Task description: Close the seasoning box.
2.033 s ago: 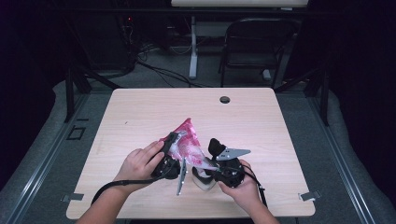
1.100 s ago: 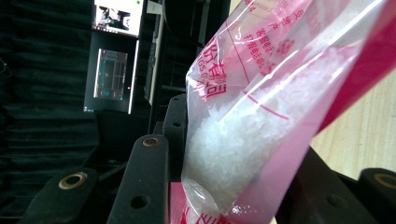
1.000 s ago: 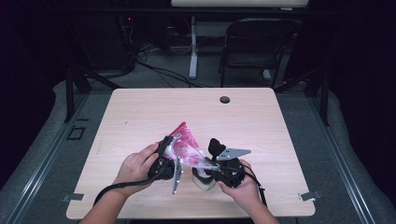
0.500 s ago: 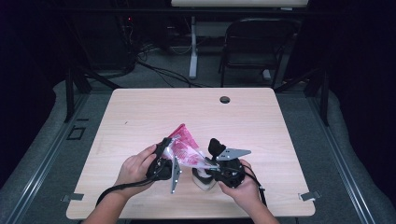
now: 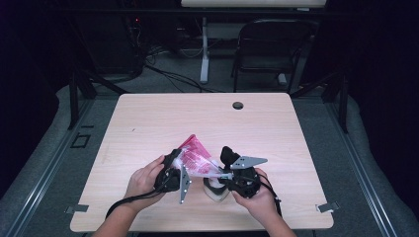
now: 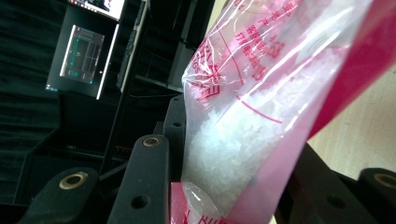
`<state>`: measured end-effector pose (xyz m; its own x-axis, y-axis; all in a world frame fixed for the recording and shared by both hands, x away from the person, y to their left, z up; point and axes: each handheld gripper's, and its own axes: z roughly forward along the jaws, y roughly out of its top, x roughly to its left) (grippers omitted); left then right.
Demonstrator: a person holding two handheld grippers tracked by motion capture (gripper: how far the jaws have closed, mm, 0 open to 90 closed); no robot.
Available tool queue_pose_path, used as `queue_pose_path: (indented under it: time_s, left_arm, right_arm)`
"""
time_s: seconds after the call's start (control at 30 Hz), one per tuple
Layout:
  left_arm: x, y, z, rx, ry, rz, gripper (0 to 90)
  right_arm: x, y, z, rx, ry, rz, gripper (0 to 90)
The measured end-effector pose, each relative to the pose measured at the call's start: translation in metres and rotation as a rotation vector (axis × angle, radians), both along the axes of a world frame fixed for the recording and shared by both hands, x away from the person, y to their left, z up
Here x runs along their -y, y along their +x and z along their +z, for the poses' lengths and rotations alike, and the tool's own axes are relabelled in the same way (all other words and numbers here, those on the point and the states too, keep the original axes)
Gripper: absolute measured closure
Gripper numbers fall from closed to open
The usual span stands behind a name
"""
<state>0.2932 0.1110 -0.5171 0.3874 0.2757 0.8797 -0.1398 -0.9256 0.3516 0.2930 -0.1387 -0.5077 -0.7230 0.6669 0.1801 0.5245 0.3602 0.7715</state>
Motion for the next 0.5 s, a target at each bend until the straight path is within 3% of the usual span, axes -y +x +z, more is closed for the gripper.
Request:
queue_pose_path:
  time_s: [0.5]
  left_arm:
    - [-0.0047,0.0001,-0.0056,-0.041,-0.025,0.006,69.0]
  right_arm:
    - [-0.0003,-0.0005,0.0023,0.009,0.015,-0.003,89.6]
